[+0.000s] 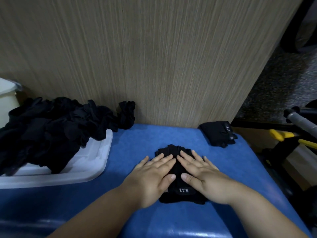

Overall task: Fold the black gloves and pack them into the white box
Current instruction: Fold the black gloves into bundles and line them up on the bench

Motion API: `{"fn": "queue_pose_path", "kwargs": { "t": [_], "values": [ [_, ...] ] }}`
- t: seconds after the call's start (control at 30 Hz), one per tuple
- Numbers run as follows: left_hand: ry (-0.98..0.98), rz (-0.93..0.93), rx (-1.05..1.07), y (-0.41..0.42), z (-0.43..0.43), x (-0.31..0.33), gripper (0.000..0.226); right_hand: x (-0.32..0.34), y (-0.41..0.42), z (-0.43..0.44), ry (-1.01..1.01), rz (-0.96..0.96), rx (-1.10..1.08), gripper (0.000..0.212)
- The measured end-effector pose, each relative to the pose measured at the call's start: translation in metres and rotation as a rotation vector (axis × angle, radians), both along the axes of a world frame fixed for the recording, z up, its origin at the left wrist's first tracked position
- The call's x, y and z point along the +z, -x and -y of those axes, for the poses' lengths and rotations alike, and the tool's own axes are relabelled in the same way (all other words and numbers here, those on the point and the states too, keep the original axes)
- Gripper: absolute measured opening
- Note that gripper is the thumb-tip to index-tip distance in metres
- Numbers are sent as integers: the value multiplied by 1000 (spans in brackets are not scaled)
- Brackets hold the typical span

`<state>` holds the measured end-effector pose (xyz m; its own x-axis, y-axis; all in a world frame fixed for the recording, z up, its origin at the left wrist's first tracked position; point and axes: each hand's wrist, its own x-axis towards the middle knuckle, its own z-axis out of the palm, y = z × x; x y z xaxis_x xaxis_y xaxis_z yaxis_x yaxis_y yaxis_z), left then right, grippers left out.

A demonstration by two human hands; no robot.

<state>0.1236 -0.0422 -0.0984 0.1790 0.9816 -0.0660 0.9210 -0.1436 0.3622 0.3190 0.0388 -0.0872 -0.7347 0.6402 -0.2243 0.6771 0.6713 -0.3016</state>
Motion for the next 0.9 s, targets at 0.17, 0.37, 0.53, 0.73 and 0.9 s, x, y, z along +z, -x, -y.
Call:
{"fn": "queue_pose_path", "kwargs": {
  "t": [0.17,0.37,0.53,0.73,0.9],
  "values": [
    [-2,-30,12,10,3,-1,52,3,-10,-6,10,32,-34,53],
    [-49,34,-4,28,10,5,53,2,-33,-23,-110,-103,-117,55],
    [-166,222,-39,31,13,8,72,12,-43,-23,-88,-318,-48,70],
    [21,345,-25,28,4,5,70,8,-32,-15,46,-340,-5,61],
    [-17,343,-16,26,2,7,61,8,-29,-13,64,-278,-3,64]
  ]
}}
